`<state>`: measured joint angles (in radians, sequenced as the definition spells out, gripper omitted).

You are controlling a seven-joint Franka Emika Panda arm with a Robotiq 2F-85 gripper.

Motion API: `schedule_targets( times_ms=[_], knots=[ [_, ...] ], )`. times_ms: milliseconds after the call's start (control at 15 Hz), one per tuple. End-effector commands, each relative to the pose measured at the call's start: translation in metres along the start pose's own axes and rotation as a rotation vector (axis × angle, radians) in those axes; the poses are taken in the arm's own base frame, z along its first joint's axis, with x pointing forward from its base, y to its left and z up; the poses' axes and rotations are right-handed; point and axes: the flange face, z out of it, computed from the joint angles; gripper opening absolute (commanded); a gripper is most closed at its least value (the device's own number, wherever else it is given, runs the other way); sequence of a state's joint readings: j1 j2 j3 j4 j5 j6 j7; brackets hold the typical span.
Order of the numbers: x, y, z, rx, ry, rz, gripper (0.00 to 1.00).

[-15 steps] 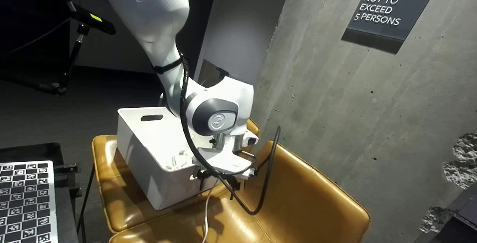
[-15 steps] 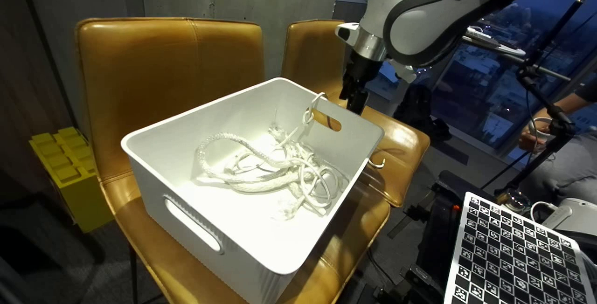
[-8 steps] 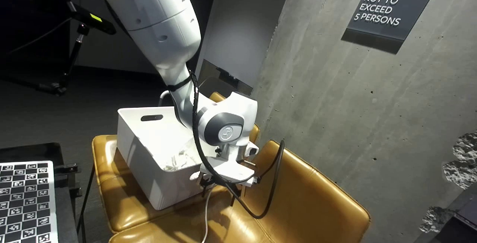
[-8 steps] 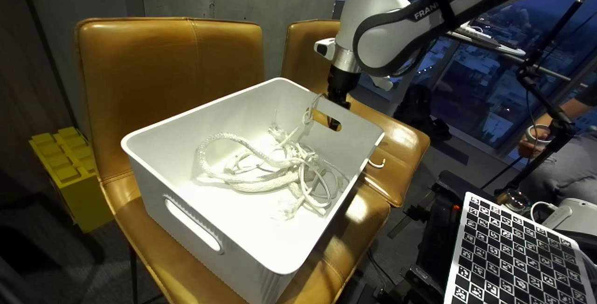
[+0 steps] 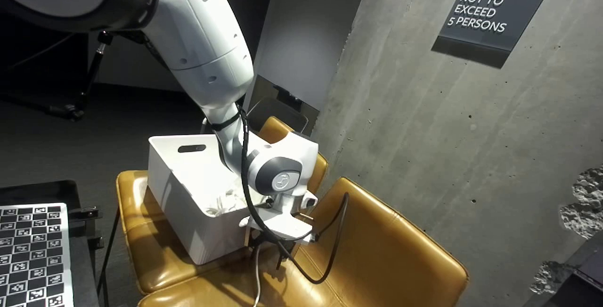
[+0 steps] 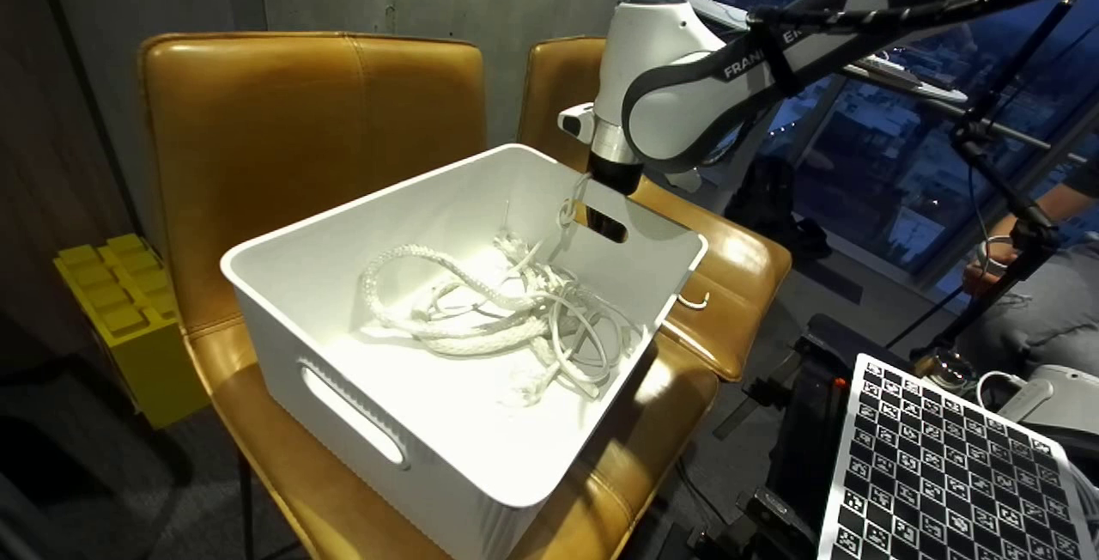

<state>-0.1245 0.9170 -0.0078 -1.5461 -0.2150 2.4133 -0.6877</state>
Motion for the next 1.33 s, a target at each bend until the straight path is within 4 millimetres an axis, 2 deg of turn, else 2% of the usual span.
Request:
schedule_targets(
  times_ms=[0, 333, 467, 600, 933, 1067, 1267],
  knots=[
    [0.008, -0.005, 0.006, 0.003, -0.021, -0.006, 0.42],
    [0.005, -0.005, 0.000, 0.009, -0.020, 0.012, 0.05],
    [0.006, -0.008, -0.012, 0.001, -0.013, 0.027, 0.00],
    [0.003, -0.011, -0.040, -0.012, -0.002, 0.049, 0.00],
    [-0.018, -0.017, -0.123, -0.089, 0.035, 0.085, 0.01],
    [-0.029, -0.027, -0.156, -0.121, 0.045, 0.096, 0.01],
    [-0.046, -0.052, -0.203, -0.166, 0.064, 0.103, 0.01]
  ],
)
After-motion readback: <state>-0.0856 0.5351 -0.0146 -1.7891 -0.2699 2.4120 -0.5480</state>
